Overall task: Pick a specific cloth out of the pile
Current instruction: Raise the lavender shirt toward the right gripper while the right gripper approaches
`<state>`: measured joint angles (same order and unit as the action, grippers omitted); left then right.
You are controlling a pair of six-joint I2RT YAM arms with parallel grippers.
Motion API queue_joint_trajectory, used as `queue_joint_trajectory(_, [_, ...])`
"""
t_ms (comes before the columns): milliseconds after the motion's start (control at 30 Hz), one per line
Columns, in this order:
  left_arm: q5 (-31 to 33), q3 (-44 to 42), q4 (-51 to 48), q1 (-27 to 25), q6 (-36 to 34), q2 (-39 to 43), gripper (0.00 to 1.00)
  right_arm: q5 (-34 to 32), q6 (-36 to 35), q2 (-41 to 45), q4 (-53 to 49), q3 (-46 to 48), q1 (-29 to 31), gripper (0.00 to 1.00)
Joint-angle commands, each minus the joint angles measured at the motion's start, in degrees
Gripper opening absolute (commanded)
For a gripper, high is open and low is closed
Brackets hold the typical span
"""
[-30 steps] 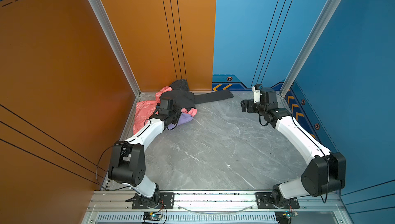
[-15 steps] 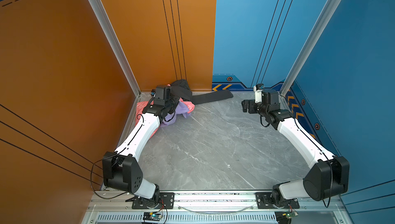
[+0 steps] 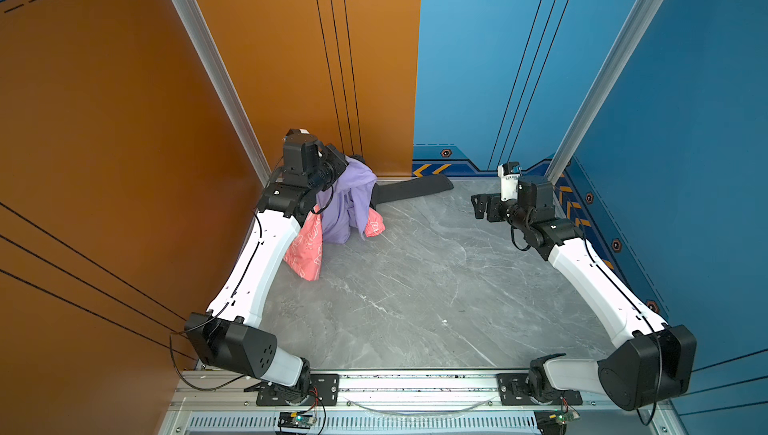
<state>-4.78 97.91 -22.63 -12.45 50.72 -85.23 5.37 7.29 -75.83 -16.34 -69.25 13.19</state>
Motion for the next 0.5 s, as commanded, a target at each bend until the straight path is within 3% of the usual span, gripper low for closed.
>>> queue_joint_trajectory(0, [-7.6,6.7,5.3,-0.4,-9.1,-0.2,0.00,5.6,-0.5,1.4,-0.3,-0.9,0.3,1.00])
queue_joint_trajectory(200, [-18.5,10.7,10.9,0.9,-11.6,-2.1,0.00,12.6,1.1,0.4,-1.6,-5.9,0.6,1.00])
queue_joint_trajectory(467, [-32.2,18.2,15.6,1.9,-9.1,-6.9,0.00,17.1,2.4,-1.9,-1.9,-13.4,2.0,1.00])
